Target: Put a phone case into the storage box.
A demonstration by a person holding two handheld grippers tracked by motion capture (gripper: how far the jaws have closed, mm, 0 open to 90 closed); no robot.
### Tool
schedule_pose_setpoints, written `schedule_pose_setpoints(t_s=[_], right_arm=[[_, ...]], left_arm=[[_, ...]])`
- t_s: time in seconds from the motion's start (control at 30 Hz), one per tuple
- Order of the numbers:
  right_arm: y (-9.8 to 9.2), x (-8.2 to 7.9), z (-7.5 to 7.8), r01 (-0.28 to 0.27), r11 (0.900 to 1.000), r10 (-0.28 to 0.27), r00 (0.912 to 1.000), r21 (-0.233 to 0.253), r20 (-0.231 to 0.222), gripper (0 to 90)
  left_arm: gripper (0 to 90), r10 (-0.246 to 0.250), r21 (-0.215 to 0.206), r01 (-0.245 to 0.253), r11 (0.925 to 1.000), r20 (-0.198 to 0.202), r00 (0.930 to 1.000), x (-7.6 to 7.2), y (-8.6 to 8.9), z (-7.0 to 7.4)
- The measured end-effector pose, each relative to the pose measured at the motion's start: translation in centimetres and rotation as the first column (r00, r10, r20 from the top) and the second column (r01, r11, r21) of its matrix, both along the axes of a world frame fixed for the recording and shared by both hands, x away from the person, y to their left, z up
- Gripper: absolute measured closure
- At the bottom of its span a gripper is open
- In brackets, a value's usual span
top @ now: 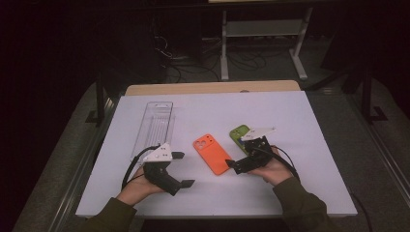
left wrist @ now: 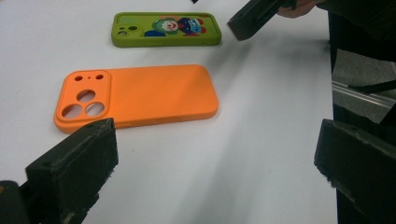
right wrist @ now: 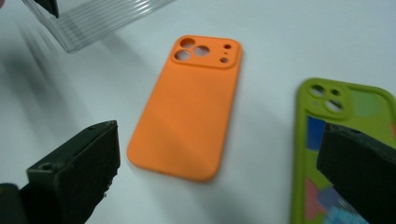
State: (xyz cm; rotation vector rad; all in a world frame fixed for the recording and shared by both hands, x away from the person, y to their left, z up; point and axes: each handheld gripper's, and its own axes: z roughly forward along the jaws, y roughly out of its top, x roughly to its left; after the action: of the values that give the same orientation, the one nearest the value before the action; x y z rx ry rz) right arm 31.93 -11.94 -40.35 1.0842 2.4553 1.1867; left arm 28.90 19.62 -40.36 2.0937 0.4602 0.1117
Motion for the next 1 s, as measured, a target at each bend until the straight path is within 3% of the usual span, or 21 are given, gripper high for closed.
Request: schedule_pose_setpoints(t_s=[0.23,0.67,0.83,1.0], right_arm=[[-2.6,-1.7,-0.8,0.023,0.999,-0.024,0.9984,0.023,0.05,0.0],[-6.2,-3.7,-2.5,0.041,0.999,-0.043,0.9975,0.036,0.056,0.0],[-6.7,-3.8,-2.8,0.054,0.998,-0.055,0.9976,0.024,0.042,0.0],[-5.9,-3.1,-1.8,0.078,0.997,-0.078,0.9964,0.002,0.031,0.0]], left_arm=[[0.0,0.005,-0.005,-0.005,1.0,-0.003,1.0,0.0,0.1,0.0],[0.0,0.006,-0.002,-0.006,1.0,-0.005,1.0,0.0,0.1,-0.1],[0.0,0.003,0.002,-0.003,1.0,-0.002,1.0,0.1,0.1,-0.1],[0.0,0.003,0.001,-0.003,1.0,-0.002,1.0,0.1,0.1,-0.1]])
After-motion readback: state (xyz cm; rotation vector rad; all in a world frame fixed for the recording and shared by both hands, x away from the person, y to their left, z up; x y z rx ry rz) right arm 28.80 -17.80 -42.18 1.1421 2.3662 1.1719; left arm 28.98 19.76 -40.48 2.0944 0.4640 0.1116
